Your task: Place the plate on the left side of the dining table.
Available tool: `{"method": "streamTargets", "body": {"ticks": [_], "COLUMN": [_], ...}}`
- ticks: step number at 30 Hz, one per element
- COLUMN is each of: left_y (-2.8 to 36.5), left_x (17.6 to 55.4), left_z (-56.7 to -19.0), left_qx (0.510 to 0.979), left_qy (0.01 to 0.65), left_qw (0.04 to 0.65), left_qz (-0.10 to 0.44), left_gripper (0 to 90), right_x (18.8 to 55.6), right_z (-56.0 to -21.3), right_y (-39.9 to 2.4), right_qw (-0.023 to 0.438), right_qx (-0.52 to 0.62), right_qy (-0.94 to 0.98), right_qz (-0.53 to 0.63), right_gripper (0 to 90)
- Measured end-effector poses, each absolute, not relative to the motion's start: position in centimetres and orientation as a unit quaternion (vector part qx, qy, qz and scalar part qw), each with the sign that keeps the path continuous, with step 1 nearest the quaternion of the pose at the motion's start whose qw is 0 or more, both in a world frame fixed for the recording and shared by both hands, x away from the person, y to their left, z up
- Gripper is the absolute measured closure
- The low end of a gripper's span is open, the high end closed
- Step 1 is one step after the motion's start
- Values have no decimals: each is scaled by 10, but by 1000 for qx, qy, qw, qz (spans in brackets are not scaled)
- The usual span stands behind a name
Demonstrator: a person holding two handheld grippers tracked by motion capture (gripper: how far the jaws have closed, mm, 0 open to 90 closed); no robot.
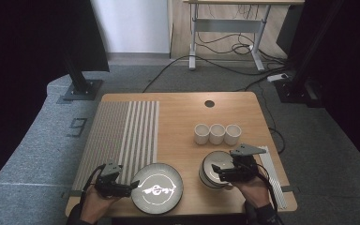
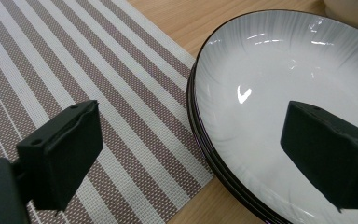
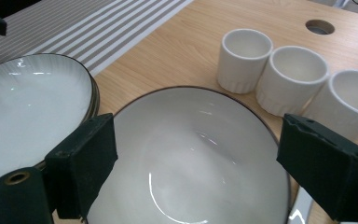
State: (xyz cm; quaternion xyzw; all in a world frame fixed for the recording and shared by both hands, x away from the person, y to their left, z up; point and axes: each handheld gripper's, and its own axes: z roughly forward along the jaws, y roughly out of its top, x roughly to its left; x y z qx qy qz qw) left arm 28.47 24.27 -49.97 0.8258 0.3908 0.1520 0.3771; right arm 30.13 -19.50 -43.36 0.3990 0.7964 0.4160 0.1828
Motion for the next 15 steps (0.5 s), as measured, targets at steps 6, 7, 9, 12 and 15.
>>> {"method": "streamTargets", "body": {"ticks": [6, 7, 9, 12, 15], "left_y": [241, 241, 241, 239, 239], "left_x": [284, 284, 284, 284, 283], "left_z": [-500, -501, -501, -502, -503], "left_qx": [826, 826, 827, 828, 828], "left_qy": [391, 391, 392, 391, 390], "left_qw": [377, 376, 373, 371, 371], "left_qz": [153, 153, 152, 154, 154], "left_gripper": [136, 142, 144, 157, 171], "right_x": [301, 301, 302, 302, 302], "right_z": [-433, -432, -430, -429, -428], "right_y": [-181, -178, -173, -165, -158], "right_qw": [180, 181, 181, 182, 179], "right_qx": [385, 383, 377, 368, 362], "right_qy": [803, 804, 807, 810, 813], "right_qz": [417, 418, 418, 419, 419], "right_gripper": [131, 133, 136, 151, 171]}}
